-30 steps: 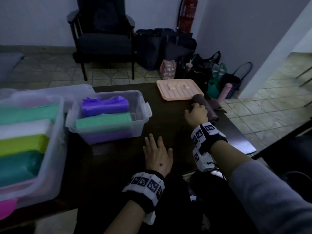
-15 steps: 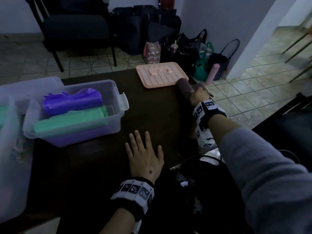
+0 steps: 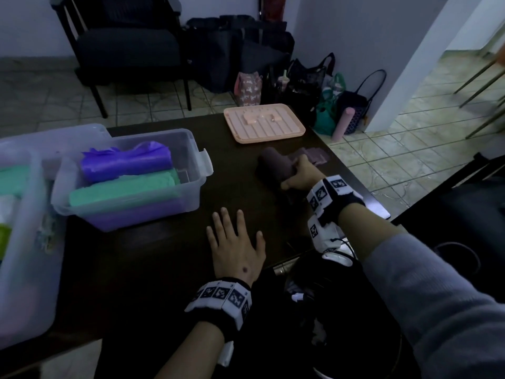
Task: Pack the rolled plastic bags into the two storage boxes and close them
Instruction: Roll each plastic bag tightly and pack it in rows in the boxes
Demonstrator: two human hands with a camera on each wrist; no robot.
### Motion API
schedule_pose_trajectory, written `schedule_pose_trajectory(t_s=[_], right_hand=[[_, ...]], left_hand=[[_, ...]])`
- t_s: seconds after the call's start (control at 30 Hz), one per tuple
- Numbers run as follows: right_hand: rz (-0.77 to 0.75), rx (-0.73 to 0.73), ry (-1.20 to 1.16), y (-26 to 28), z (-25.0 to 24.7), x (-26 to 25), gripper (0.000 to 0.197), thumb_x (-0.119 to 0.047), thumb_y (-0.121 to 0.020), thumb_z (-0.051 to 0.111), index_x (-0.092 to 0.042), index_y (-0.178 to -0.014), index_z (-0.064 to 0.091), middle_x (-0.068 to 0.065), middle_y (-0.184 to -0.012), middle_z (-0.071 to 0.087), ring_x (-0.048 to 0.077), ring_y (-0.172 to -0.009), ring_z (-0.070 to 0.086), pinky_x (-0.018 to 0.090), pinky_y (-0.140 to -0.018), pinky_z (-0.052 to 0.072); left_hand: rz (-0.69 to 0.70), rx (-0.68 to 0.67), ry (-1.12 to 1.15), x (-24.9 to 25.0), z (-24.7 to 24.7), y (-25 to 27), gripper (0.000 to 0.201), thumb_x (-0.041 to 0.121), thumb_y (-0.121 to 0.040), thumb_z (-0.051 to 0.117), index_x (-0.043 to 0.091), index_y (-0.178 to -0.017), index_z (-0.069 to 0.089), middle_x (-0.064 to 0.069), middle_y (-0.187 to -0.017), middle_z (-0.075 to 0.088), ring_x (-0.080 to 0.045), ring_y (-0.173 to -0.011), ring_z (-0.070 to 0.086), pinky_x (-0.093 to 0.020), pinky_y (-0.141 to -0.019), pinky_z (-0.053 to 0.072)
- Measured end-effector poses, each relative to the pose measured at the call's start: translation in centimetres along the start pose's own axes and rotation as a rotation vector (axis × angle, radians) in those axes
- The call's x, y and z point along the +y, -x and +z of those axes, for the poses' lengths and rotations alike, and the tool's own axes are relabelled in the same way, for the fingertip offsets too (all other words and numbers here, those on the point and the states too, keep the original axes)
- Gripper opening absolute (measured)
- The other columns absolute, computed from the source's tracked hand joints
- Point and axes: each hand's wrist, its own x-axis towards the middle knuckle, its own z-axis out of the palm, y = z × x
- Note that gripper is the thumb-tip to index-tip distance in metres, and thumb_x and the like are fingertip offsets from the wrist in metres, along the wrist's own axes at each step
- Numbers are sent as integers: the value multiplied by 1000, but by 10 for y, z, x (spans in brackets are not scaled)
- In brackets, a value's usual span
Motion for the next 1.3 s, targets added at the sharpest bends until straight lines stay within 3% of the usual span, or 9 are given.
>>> schedule_pose_trajectory(t_s=[0.23,0.4,0.67,0.8,0.93,1.03,1.1,1.17,1.3], right_hand=[[-310,104,605,52,42,-14,66,-18,-78,68,-14,-135,32,13,-136,34,33,-127,33,48,-101,34],[-318,-124,566,80,55,-17,76,-32,-76,71,-10,-134,26,12,-139,31,32,-133,26,50,-106,26],[-386,-174,548,103,70,-11,73,-25,-78,68,-9,-136,27,14,-136,31,33,-130,26,46,-103,30],[-401,-203,611,107,72,-11,74,-24,-77,67,-9,-138,27,13,-137,33,33,-129,27,45,-103,29],[-387,-255,639,110,70,-10,82,-23,-73,70,-12,-141,26,13,-138,33,32,-131,26,46,-104,29],[-339,-310,630,109,68,-10,88,-24,-68,74,-19,-141,26,10,-137,33,33,-131,26,49,-104,30],[-311,-326,617,108,67,-12,91,-26,-61,76,-25,-138,27,8,-135,33,36,-130,27,56,-101,34],[-310,-336,628,108,65,-13,91,-25,-60,76,-25,-137,28,8,-135,34,37,-129,29,58,-100,36],[-350,-337,645,107,64,-11,86,-20,-66,74,-19,-139,30,11,-135,36,33,-129,29,49,-103,31]], left_hand=[[-34,-131,296,-11,-22,-14,57,40,-97,35,17,-148,22,-3,-158,8,-18,-146,0,-35,-118,1],[-69,-217,405,-31,-56,-35,38,18,-95,43,9,-132,50,-11,-139,48,-26,-128,44,-29,-104,32],[-163,-285,429,-20,-76,-78,43,30,-90,57,-3,-117,58,-20,-123,59,-33,-113,56,-35,-93,45],[-193,-340,453,-3,-72,-92,38,27,-80,72,-2,-103,64,-16,-101,65,-23,-94,63,-32,-77,52],[-253,-312,377,7,-67,-99,55,29,-78,75,-6,-117,57,-16,-119,60,-25,-112,59,-34,-97,48],[-296,-366,505,13,-61,-110,26,18,-82,72,-2,-79,55,-10,-80,60,-22,-82,62,-36,-94,50],[-308,-413,513,12,-61,-115,35,17,-85,69,6,-66,43,-7,-63,57,-17,-57,57,-31,-79,51],[-283,-415,471,11,-63,-116,39,23,-81,74,3,-71,42,-15,-74,55,-21,-75,58,-30,-71,48],[-186,-390,332,12,-64,-112,54,31,-72,80,-3,-107,58,-15,-106,61,-27,-104,60,-37,-93,51]])
